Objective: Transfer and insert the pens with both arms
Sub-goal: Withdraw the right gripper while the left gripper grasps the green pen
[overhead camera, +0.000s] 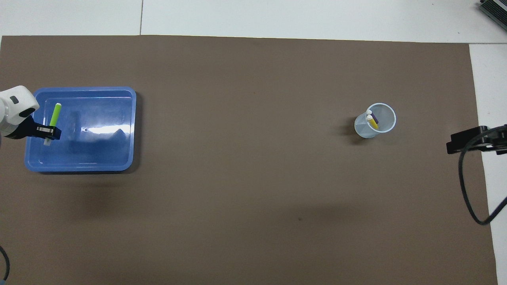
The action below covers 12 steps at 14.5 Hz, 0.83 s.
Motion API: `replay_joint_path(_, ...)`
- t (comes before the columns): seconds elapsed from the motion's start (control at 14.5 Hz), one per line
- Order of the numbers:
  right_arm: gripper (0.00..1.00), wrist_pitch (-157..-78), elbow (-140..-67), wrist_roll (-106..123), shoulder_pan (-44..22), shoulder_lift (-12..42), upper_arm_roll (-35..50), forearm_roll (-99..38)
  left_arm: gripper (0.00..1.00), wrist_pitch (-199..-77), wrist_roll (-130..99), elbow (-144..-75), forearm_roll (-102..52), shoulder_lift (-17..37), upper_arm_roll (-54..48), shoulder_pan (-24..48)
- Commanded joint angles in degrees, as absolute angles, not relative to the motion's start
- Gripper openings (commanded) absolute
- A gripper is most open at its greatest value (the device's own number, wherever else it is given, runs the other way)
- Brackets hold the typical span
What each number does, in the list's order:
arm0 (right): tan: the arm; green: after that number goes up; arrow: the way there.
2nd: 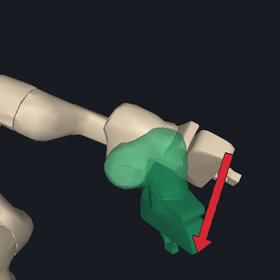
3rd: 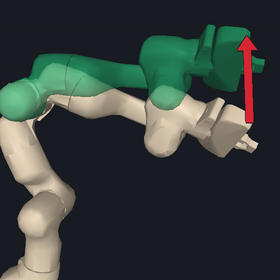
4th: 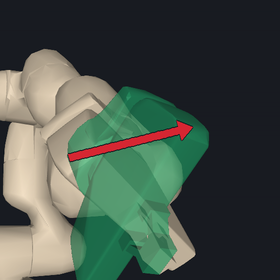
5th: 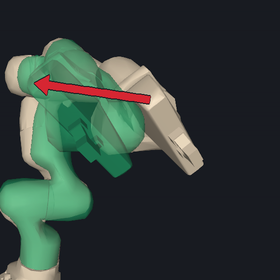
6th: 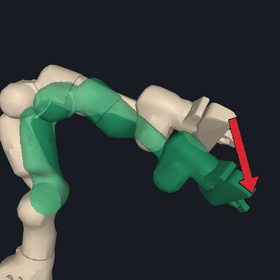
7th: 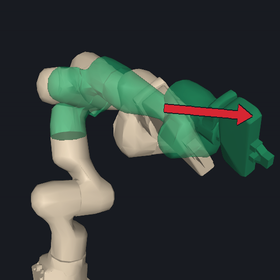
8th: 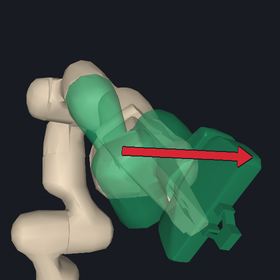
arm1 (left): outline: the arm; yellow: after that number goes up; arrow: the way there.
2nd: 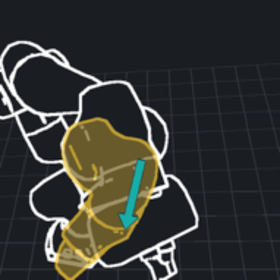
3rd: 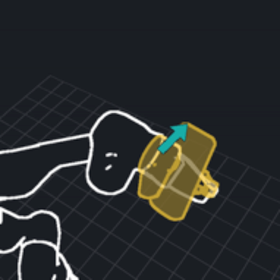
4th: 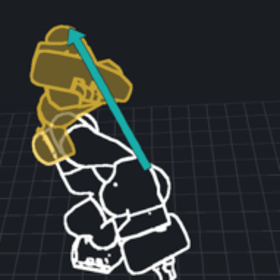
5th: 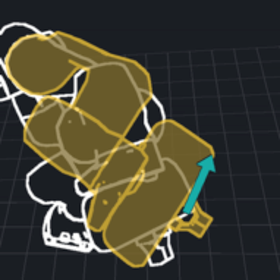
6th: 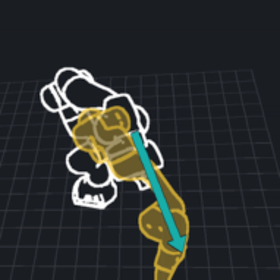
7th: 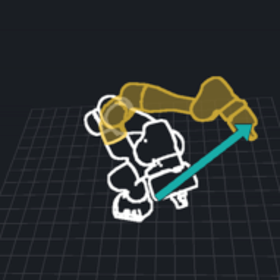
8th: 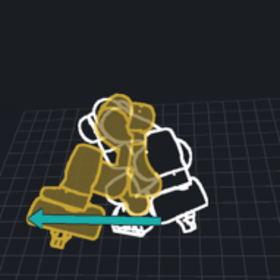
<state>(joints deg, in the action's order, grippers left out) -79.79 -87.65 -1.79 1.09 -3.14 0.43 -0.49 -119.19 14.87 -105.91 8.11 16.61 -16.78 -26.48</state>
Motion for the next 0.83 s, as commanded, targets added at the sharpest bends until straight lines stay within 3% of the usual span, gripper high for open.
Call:
replay_joint_path(0.0, 1.00, -79.1, -86.4, -3.1, 1.3, -2.1, 0.8, -1.2, 0.00, -111.7, 9.7, -105.4, 3.1, 12.4, -17.2, -23.3)
replay_joint_path(0.35, 1.00, -80.6, -88.6, -2.6, -0.4, -3.4, 0.8, -0.3, 0.00, -104.4, -8.2, -105.3, -4.4, 6.7, -17.6, -12.6)
replay_joint_path(0.76, 1.00, -81.3, -89.5, -3.1, -1.2, -3.7, 0.9, -0.7, 0.00, -104.3, -27.4, -105.5, -14.0, 4.0, -18.0, -0.9)
